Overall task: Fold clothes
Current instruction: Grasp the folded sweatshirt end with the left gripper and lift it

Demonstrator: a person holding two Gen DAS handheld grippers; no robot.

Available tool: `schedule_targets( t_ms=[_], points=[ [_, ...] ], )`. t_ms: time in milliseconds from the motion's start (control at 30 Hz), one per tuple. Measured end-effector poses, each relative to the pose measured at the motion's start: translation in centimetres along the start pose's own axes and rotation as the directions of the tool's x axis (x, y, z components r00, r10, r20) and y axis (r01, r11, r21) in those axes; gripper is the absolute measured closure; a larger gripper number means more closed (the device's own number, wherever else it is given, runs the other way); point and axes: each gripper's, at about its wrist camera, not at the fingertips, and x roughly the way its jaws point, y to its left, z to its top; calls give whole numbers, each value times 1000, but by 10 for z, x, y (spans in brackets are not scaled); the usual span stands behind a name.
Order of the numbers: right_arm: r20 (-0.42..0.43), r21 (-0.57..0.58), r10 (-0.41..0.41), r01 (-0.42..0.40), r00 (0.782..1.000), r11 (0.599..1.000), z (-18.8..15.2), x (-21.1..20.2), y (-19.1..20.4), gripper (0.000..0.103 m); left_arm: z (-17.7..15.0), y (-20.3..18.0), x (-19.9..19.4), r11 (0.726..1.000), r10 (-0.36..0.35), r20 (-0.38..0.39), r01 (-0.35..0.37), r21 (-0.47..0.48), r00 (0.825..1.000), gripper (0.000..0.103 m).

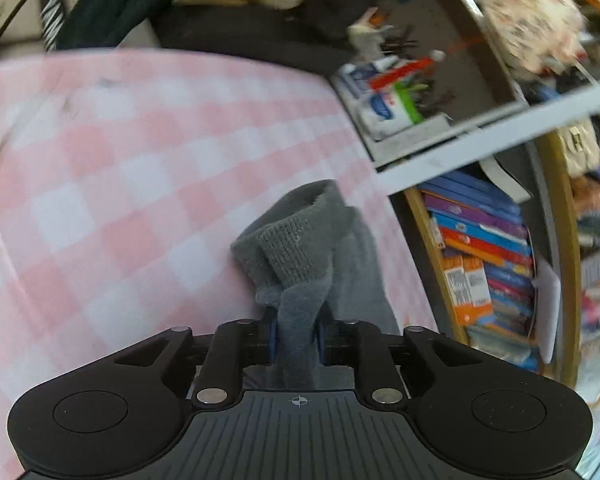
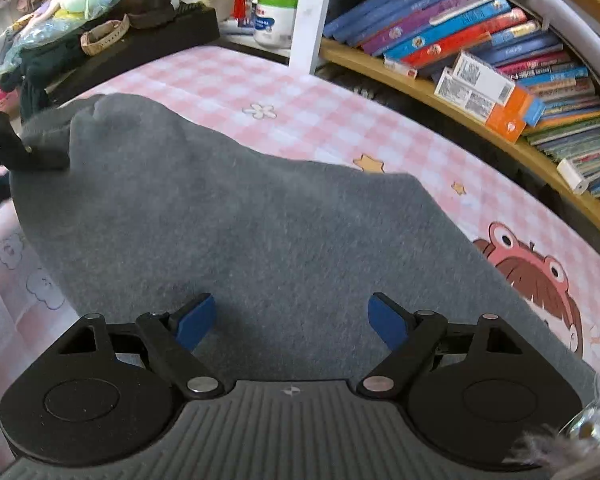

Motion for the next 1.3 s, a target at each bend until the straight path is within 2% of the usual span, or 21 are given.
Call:
schedule_targets(
  t_ms=[33, 133, 300, 400, 467, 600, 667, 800, 900, 967, 1133, 1300],
  points=[
    [-9, -7, 0, 0, 1000, 1000, -1, 2, 1, 20, 0, 1, 1, 1000, 6, -3, -6, 0, 1000, 76],
    [-24, -22, -3, 3, 1000, 1000, -2, 4, 4, 20, -1, 2, 6, 1000, 14, -8, -14, 4, 1000, 72],
    [-38, -19, 8, -9, 999, 1000, -7, 3, 4, 20, -2, 0, 10, 1000, 2, 7, -2, 1, 1000, 71],
    [-43, -3, 21, -21, 999, 1000, -9, 4, 2, 20, -3, 1, 11, 1000, -5, 24, 5, -3, 1000, 74],
    [-42, 11, 30, -30, 999, 999, -10, 5, 0, 20, -3, 1, 13, 1000, 2, 33, -2, 9, 999, 83],
    [-43, 32, 44, -43, 998, 999, -10, 5, -2, 20, -4, -1, 14, 1000, 12, 38, -12, 4, 999, 90],
    [-42, 35, 50, -48, 998, 998, -10, 4, -3, 20, -4, -11, 9, 999, -1, 54, -1, 41, 999, 91],
    [-36, 69, 84, -81, 996, 994, -12, -1, -12, 19, -9, -42, -5, 981, -49, 88, 32, 191, 995, 91],
    [-5, 134, 100, -98, 995, 986, -15, -11, -28, 19, -16, -66, -13, 949, -67, 107, 30, 314, 992, 91],
    [23, 181, 99, -101, 995, 978, -18, -22, -40, 19, -23, -83, -18, 917, -69, 118, 16, 399, 991, 91],
    [88, 269, 75, -97, 993, 958, -29, -49, -69, 19, -43, -124, -23, 807, -60, 142, -36, 589, 988, 91],
    [134, 323, 40, -82, 990, 943, -44, -71, -94, 19, -66, -160, -20, 697, -43, 156, -83, 713, 987, 91]
  ],
)
